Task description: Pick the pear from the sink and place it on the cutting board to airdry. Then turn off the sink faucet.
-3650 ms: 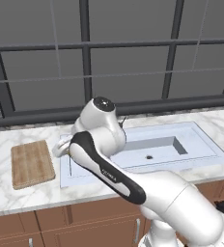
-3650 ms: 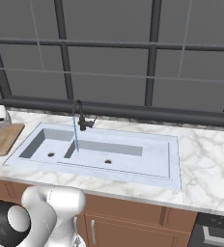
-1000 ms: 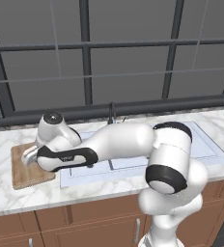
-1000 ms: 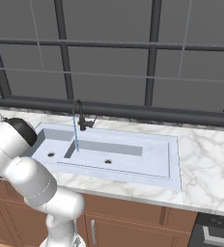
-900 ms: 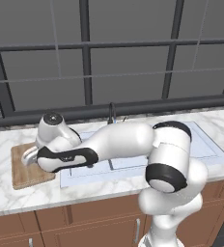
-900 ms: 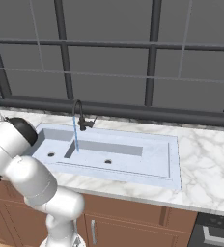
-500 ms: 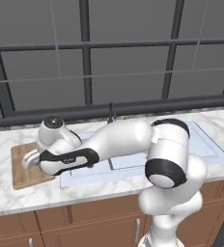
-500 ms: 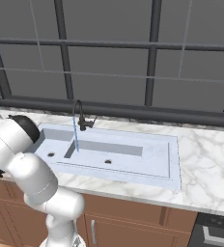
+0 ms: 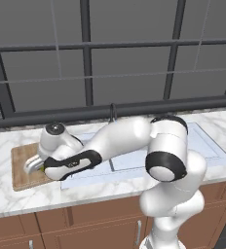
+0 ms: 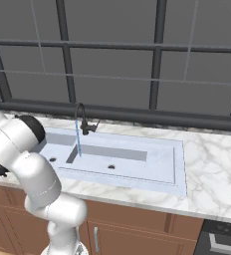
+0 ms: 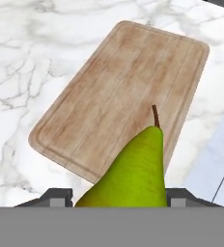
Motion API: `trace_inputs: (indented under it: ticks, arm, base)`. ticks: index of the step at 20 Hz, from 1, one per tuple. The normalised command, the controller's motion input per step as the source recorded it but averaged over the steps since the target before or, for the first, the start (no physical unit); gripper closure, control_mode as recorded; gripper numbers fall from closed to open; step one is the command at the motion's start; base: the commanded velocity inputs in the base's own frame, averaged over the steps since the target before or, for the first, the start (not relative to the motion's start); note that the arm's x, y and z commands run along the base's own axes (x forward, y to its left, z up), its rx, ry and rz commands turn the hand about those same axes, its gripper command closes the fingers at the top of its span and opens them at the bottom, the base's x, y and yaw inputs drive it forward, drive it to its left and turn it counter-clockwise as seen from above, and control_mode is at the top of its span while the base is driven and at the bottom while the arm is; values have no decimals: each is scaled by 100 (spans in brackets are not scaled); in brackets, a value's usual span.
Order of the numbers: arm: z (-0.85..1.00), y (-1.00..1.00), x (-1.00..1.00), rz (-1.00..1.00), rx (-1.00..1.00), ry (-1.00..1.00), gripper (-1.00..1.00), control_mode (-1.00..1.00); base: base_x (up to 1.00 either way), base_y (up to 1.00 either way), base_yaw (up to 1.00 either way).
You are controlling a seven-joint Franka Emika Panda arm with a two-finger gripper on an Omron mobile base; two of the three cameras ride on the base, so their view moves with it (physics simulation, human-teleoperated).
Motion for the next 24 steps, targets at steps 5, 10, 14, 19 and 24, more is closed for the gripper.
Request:
trace_inputs:
  ticks: [5, 10, 14, 19, 24]
  arm:
    - [-11, 9, 10, 0, 0, 0, 100, -100]
    - [-14, 15, 12, 0, 0, 1, 100, -100]
    - [-13, 21, 13, 0, -1, 1, 100, -100]
    - [-12, 25, 12, 0, -2, 0, -100, -100]
    - [-2, 9, 3, 0, -1, 0, -100, -100]
  base:
    - [0, 0, 0]
    - [0, 0, 0]
    - [0, 0, 0]
    - [0, 0, 0]
    - [0, 0, 0]
